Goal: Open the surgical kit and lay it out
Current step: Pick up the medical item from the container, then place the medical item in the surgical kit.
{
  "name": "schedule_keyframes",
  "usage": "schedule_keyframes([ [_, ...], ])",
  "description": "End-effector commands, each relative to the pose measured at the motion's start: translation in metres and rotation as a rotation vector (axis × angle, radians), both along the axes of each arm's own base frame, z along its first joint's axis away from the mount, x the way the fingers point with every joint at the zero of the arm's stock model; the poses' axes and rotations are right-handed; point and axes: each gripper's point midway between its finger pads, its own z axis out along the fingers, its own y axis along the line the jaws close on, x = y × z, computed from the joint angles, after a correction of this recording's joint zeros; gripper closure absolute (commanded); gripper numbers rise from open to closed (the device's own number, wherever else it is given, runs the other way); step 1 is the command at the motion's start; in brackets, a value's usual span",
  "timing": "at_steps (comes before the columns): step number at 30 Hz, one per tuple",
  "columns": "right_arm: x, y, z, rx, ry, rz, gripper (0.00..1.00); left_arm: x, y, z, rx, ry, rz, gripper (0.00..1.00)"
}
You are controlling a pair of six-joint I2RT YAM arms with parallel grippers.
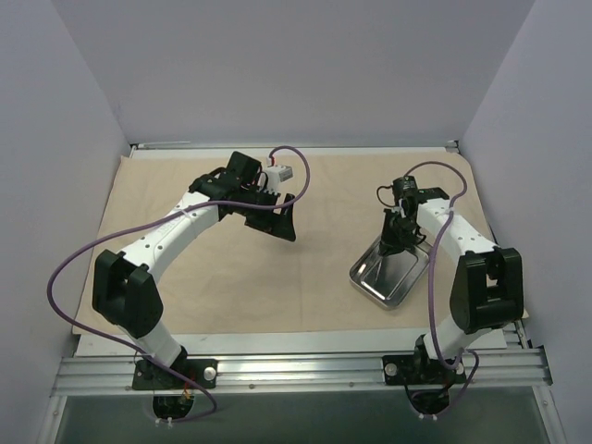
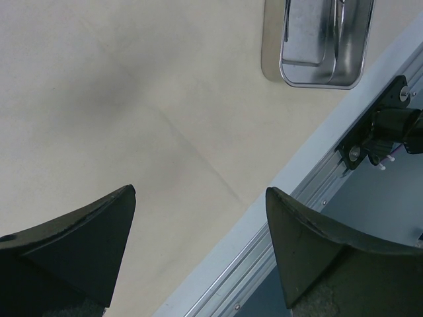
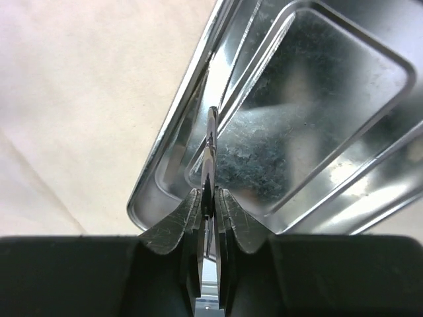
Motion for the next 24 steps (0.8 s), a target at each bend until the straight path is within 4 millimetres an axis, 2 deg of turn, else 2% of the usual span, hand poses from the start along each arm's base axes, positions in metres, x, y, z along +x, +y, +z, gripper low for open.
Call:
schedule_keyframes([
  [1, -0.010, -0.012, 0.029, -0.044, -0.010, 0.030, 1.00, 0.005, -0.004, 0.035, -0.061, -0.065, 0.018, 0.12],
  [4, -0.011, -0.010, 0.034, -0.023, -0.027, 0.041, 1.00, 0.005, -0.007, 0.039, -0.081, -0.057, 0.014, 0.11],
  [7, -0.011, -0.001, 0.040, 0.036, -0.048, 0.080, 1.00, 0.001, -0.014, 0.046, -0.133, -0.040, 0.001, 0.12],
  [10, 0.000, 0.033, 0.059, 0.223, -0.137, 0.206, 1.00, -0.004, -0.026, 0.056, -0.217, -0.045, -0.048, 0.12],
  [11, -0.001, 0.067, 0.077, 0.428, -0.184, 0.321, 1.00, -0.008, -0.028, 0.062, -0.248, -0.052, -0.075, 0.12],
  [12, 0.000, 0.087, 0.092, 0.537, -0.214, 0.396, 1.00, -0.011, -0.029, 0.067, -0.280, -0.056, -0.103, 0.12],
  [13, -0.002, 0.104, 0.105, 0.612, -0.239, 0.460, 1.00, -0.017, -0.035, 0.080, -0.355, -0.069, -0.158, 0.12],
  [14, -0.008, 0.126, 0.116, 0.657, -0.261, 0.544, 1.00, -0.023, -0.033, 0.085, -0.392, -0.074, -0.180, 0.12],
  [15, -0.012, 0.139, 0.128, 0.724, -0.265, 0.592, 1.00, -0.024, -0.031, 0.091, -0.423, -0.084, -0.192, 0.12],
  [17, -0.011, 0.157, 0.148, 0.799, -0.296, 0.645, 1.00, -0.033, -0.029, 0.104, -0.481, -0.113, -0.241, 0.12],
  [18, -0.017, 0.166, 0.153, 0.849, -0.275, 0.673, 1.00, -0.034, -0.026, 0.107, -0.496, -0.118, -0.249, 0.12],
  [20, -0.022, 0.174, 0.162, 0.876, -0.281, 0.721, 1.00, -0.043, -0.022, 0.118, -0.543, -0.135, -0.291, 0.12],
  [24, -0.045, 0.195, 0.182, 0.975, -0.271, 0.830, 1.00, -0.056, -0.012, 0.115, -0.588, -0.100, -0.329, 0.12],
])
